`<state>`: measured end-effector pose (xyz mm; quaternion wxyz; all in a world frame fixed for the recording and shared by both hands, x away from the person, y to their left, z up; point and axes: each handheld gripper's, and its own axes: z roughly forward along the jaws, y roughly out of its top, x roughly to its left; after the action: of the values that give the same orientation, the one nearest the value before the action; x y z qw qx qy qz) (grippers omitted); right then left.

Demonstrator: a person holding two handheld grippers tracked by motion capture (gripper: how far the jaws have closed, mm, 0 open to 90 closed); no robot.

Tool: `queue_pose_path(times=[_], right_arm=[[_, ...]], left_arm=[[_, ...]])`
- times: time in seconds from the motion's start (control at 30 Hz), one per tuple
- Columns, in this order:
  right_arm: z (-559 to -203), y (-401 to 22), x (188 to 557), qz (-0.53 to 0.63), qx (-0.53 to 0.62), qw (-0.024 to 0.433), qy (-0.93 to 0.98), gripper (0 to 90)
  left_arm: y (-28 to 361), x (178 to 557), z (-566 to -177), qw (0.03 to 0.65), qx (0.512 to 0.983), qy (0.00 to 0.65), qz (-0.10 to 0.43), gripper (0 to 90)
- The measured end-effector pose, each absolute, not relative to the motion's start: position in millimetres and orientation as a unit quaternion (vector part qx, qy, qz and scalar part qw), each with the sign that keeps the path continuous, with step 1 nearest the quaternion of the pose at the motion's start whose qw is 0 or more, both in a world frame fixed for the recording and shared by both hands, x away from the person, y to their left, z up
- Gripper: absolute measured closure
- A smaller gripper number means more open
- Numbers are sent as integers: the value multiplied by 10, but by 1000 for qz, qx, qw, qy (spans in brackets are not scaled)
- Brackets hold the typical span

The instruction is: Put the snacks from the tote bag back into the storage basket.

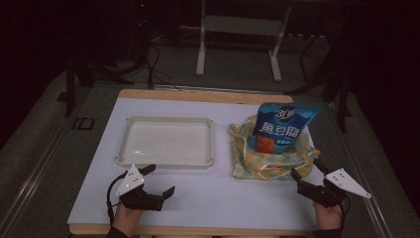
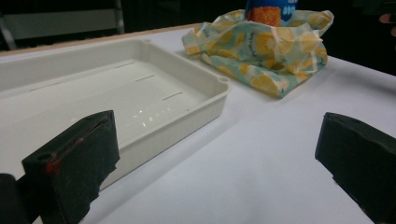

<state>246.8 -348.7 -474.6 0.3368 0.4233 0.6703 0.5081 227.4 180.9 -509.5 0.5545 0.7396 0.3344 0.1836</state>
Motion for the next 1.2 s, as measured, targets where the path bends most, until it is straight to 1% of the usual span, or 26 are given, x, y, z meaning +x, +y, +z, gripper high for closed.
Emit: queue_pose_path(times=[0.13, 0.17, 0.23, 0.27, 0.33, 0.4, 0.43, 0.63, 0.8, 0.9, 1.0, 1.07, 1.2], right_arm=[[-4737, -3484, 2473, 507, 424, 329, 674, 121], [-4731, -3486, 2478, 507, 426, 323, 676, 120], [-4701, -3501, 2493, 507, 434, 305, 679, 120], [-4701, -3501, 2493, 507, 434, 305, 679, 120], [-4702, -3499, 2463, 505, 435, 297, 684, 119], [-4701, -3488, 2455, 500, 431, 287, 695, 119], [-4693, -3484, 2446, 497, 430, 290, 696, 119], [-4592, -3496, 2476, 506, 424, 280, 698, 120], [-4538, -3472, 2524, 504, 410, 274, 709, 120], [-4514, -3482, 2550, 506, 411, 269, 709, 130], [-4484, -3485, 2572, 499, 411, 276, 711, 131], [-4455, -3500, 2582, 513, 412, 259, 707, 130], [-4411, -3514, 2611, 511, 409, 273, 705, 126]], left_arm=[[1798, 2270, -5075, 554, 745, 331, 167, 2], [1786, 2269, -5053, 559, 746, 328, 150, 2], [1775, 2267, -5033, 572, 741, 326, 135, 2], [1775, 2267, -5033, 572, 741, 326, 135, 2], [1748, 2285, -5006, 582, 738, 320, 116, 2], [1725, 2310, -4993, 581, 740, 319, 113, 2], [1712, 2328, -4989, 581, 742, 318, 107, 2], [1558, 2439, -4912, 570, 755, 307, 105, 2], [1449, 2547, -4815, 585, 748, 297, 105, 2], [1353, 2632, -4796, 581, 754, 292, 101, 2], [1250, 2708, -4786, 578, 759, 285, 94, 2], [1176, 2759, -4775, 578, 761, 279, 92, 2], [1017, 2881, -4733, 579, 766, 265, 88, 2]])
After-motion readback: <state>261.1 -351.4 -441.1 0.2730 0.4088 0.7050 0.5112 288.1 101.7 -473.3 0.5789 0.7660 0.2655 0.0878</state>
